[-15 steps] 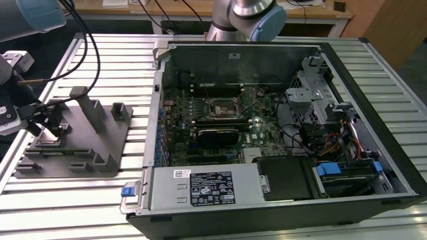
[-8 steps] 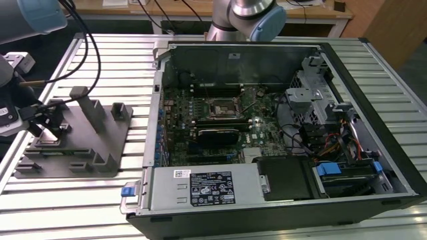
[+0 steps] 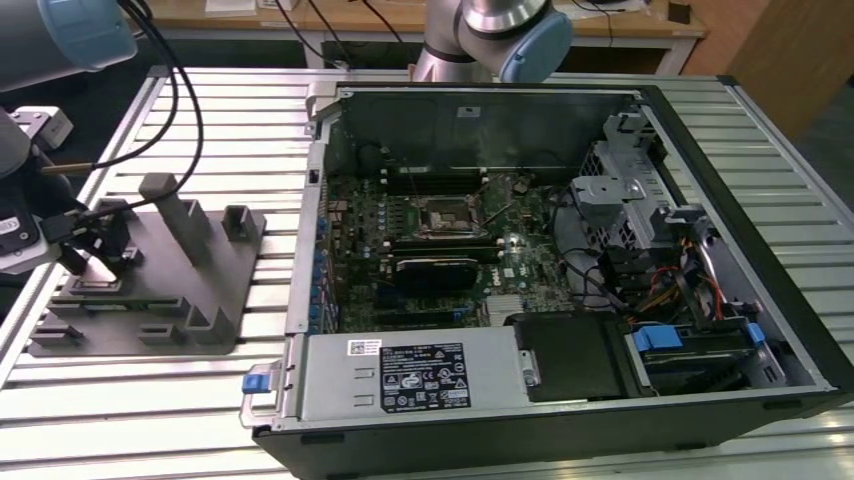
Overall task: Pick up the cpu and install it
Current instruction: 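Pick up the cpu and move it towards the insertion slot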
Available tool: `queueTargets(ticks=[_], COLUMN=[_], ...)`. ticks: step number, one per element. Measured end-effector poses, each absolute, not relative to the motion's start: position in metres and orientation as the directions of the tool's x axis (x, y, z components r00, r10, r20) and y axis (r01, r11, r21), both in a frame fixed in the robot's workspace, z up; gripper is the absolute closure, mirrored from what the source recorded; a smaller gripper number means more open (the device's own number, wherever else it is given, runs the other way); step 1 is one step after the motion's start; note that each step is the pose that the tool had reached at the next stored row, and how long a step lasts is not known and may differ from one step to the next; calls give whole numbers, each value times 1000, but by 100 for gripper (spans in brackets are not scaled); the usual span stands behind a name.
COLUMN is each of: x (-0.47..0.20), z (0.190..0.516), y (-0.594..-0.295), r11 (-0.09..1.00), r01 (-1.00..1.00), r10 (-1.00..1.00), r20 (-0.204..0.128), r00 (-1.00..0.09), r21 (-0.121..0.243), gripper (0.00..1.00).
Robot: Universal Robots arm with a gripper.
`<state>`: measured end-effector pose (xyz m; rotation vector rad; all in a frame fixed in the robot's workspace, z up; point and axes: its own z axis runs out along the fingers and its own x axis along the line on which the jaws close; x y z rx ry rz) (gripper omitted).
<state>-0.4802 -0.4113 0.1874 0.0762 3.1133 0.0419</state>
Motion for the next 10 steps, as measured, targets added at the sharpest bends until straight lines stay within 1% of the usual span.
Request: queueTargets(ticks=[10], x=[-480], z=[190], y=[-411], r11=[998], r01=[49], r10=[49], r20=[-28], r00=[-998], r21=[28], gripper=[47])
